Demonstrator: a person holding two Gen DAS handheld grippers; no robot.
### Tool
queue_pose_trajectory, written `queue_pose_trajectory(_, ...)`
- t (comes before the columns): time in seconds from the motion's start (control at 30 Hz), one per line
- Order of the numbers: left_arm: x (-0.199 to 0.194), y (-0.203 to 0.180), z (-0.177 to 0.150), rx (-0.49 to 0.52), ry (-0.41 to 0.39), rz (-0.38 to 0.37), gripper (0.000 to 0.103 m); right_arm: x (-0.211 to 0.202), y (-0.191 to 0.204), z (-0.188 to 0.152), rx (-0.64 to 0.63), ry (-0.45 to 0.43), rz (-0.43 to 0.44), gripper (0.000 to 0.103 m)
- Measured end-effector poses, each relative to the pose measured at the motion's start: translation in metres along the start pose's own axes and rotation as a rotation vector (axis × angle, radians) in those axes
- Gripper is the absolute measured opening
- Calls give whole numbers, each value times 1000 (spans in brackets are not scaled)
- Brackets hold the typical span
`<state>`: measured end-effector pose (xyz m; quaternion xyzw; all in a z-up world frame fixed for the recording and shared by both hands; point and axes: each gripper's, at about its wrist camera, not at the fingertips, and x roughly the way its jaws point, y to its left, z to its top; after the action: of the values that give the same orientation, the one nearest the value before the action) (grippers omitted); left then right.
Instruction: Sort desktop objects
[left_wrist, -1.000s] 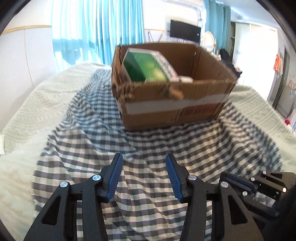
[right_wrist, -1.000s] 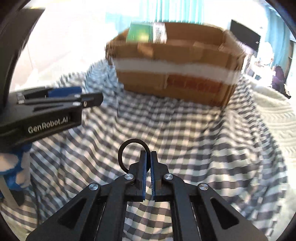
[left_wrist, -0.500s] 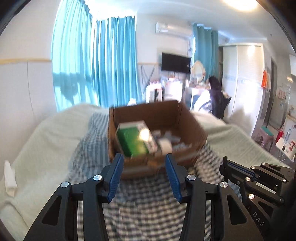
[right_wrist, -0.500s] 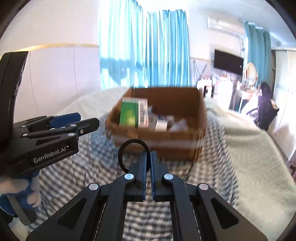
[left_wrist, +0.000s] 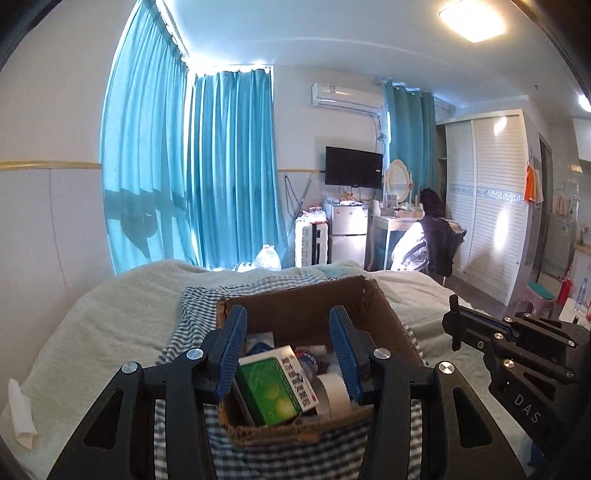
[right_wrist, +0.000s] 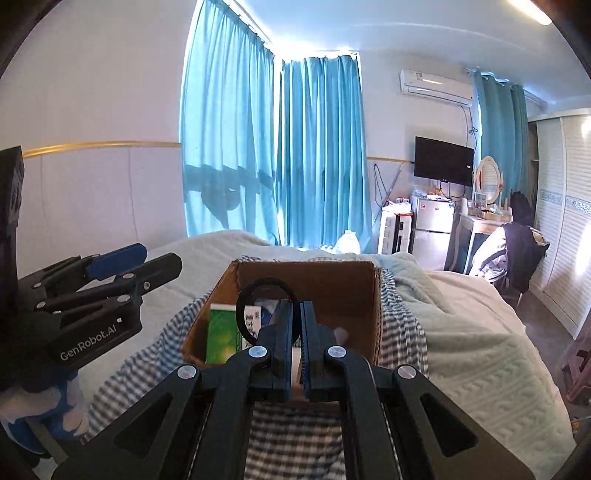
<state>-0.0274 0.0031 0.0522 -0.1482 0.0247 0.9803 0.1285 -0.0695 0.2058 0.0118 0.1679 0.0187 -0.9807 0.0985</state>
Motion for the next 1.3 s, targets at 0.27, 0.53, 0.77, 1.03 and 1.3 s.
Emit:
queue_pose_trajectory(0.27,72,-1,-1,8,61,4,48,71,-21,13,6,79,3,3)
queue_pose_trajectory(0.53,149,14,-25,-37,185,21,48,153,-39,-8,13,209,-7,3)
queue_pose_trajectory(0.77,177,14,-36,-33,233,22,49,193,-52,-28,25,301,-29,8)
queue_pose_trajectory(1.03,162,22,-29,-67,228,25,61,184,-63,-29,88,286,-33,54)
queue_pose_trajectory(1.3,117,21,-2,-53,153,43,84,144,-53,-10,89,227,-40,59)
